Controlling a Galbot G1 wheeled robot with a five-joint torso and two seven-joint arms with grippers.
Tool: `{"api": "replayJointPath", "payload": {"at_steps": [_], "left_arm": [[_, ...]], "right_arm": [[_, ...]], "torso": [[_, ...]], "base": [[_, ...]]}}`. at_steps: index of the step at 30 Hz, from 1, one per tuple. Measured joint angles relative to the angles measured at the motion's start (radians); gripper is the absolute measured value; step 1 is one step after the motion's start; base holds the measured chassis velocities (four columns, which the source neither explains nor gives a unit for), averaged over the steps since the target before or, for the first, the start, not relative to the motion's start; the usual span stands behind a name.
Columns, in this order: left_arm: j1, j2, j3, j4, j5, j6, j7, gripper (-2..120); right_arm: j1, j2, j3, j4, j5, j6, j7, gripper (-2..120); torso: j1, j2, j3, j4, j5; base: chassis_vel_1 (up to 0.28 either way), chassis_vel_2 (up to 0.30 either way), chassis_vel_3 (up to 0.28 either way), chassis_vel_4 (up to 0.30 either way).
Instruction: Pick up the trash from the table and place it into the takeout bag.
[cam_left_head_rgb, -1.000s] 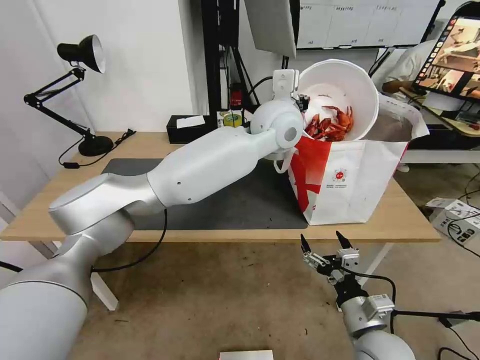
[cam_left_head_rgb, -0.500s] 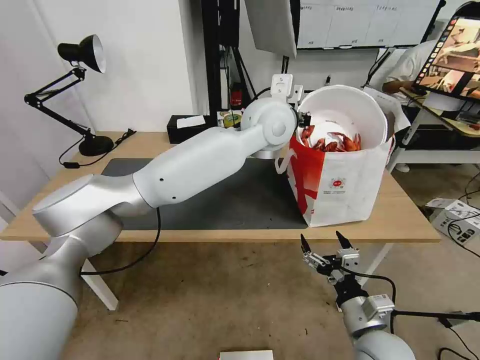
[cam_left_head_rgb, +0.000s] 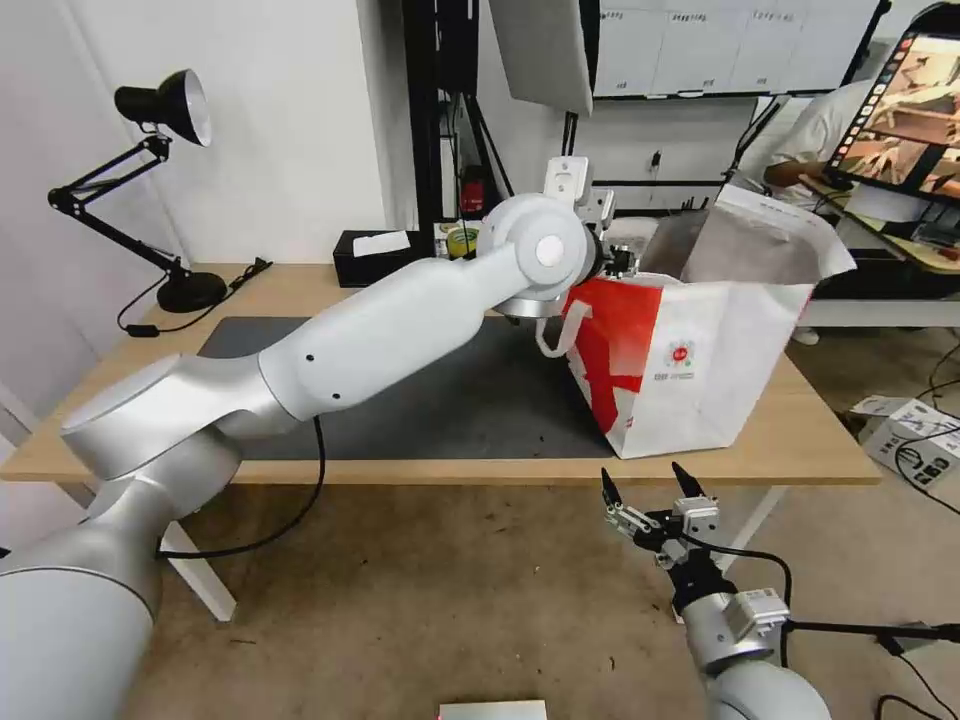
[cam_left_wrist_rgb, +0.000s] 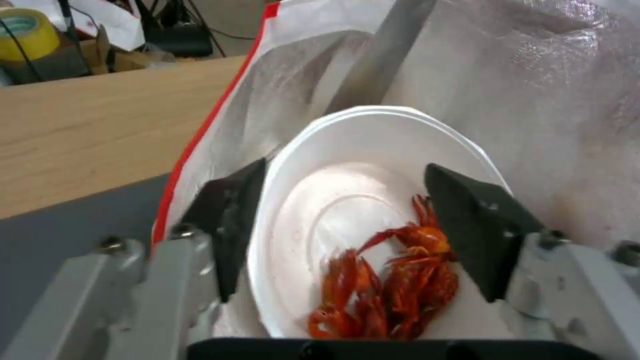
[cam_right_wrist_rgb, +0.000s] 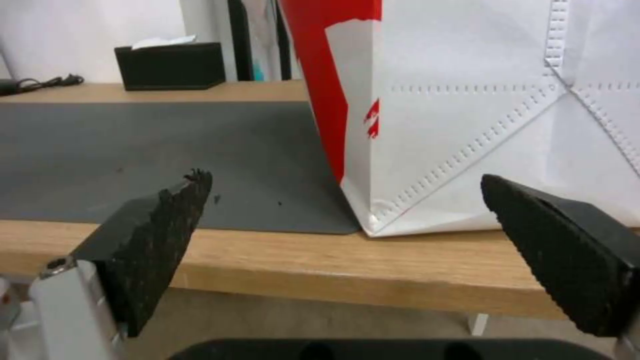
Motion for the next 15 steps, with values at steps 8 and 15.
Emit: {"api": "replayJointPath", "payload": {"at_steps": [8,15], "left_arm": [[0.015,0.029,-0.021,-0.029,0.009,-0.031,0.022,102],[0.024,0.070,-0.048,-0.074,0.037,-0.076,0.039,113]], "right_arm": [[0.000,0.000,0.000,0.000,0.000,0.000,0.000,100],[0.000,0.000,0.000,0.000,0.000,0.000,0.000,100]], "torso": [[0.000,0.000,0.000,0.0000,0.0000],[0.000,0.000,0.000,-0.0002,0.0001]], "base": [[0.000,0.000,0.000,0.000],[0.000,0.000,0.000,0.000]]}}
